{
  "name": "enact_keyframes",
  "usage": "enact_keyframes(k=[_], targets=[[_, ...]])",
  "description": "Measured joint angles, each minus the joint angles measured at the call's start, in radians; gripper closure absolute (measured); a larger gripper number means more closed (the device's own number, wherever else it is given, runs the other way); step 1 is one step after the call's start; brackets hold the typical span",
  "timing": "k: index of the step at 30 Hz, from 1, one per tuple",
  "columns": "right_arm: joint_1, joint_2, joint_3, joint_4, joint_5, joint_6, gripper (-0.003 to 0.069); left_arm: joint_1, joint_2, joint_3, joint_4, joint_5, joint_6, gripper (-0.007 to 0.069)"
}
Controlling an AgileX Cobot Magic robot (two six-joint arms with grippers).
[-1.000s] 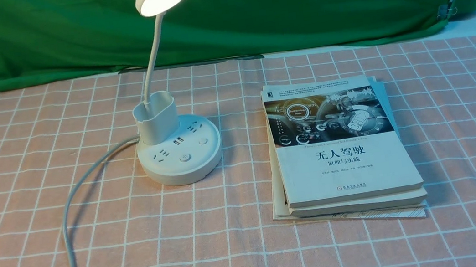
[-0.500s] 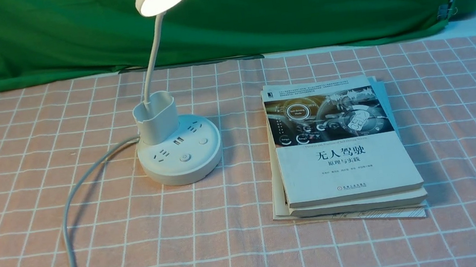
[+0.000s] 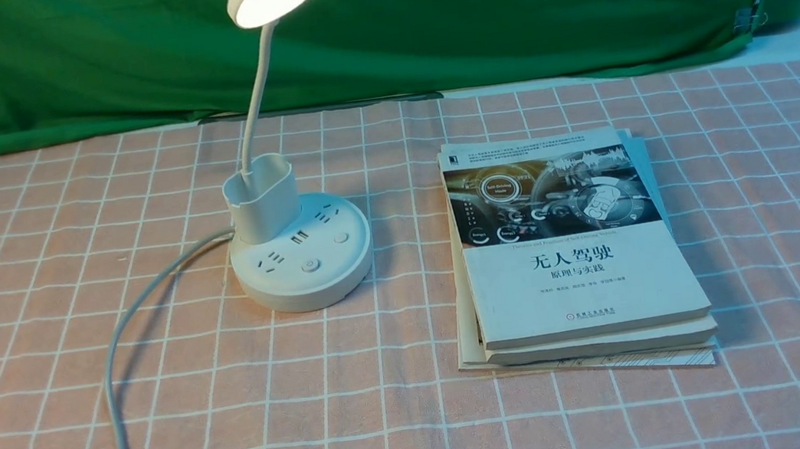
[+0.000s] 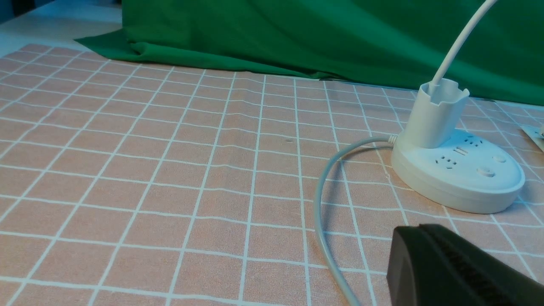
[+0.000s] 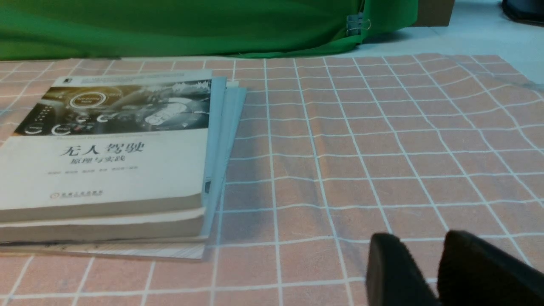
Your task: Turn on the table lamp on the pink coffee tablecloth with your hand.
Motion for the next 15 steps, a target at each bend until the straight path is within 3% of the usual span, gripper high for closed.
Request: enact_keyframes(k=[15], targets=[[0.000, 0.000, 0.000, 0.000, 0.000, 0.000, 0.0419, 0.000, 0.000, 0.000, 0.001, 0.000, 0.020, 0.0623]])
